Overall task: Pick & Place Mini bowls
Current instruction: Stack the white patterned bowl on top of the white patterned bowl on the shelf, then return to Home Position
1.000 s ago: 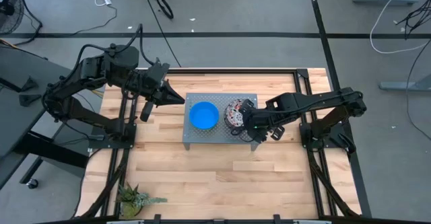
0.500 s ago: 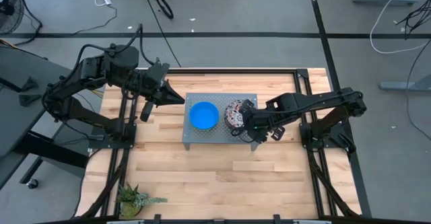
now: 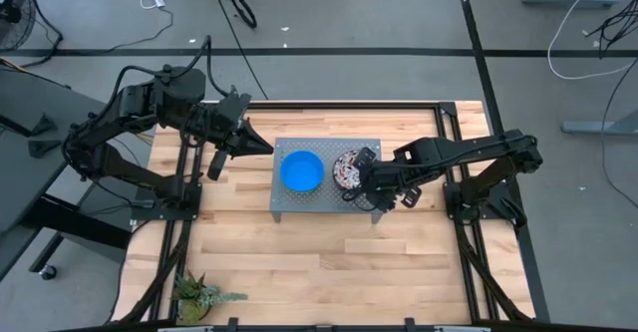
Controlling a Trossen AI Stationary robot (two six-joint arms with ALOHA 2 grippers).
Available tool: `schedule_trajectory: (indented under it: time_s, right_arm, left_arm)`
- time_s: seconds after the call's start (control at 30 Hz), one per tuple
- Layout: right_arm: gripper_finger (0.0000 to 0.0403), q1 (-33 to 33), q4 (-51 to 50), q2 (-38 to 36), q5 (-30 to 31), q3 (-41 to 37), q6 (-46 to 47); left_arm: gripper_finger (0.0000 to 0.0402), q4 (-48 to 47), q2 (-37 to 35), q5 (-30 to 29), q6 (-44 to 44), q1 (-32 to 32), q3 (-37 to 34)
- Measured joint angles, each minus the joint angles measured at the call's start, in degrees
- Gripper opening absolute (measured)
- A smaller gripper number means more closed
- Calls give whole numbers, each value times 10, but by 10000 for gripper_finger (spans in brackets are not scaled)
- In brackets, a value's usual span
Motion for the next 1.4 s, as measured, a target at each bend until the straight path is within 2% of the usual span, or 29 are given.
schedule_trajectory:
  time_s: [0.13, 0.53, 0.83, 1.0, 1.17, 1.4]
  right_arm:
    - [61, 0, 5, 0, 1, 0, 0]
    - [142, 0, 5, 0, 3, 0, 1]
    - [160, 0, 25, -44, 5, 0, 30]
    - [155, 0, 60, -81, -10, 0, 107]
    - [145, 0, 90, -110, -68, 0, 235]
    - [103, 0, 142, -145, -86, 0, 392]
  left_arm:
    - [18, 0, 0, 0, 0, 0, 0]
    - [18, 0, 0, 0, -1, 0, 0]
    - [18, 0, 0, 0, -4, 0, 0]
    - [18, 0, 0, 0, -3, 0, 0]
    - [18, 25, 0, -8, -3, 0, 0]
    - [6, 76, 0, -52, 1, -4, 0]
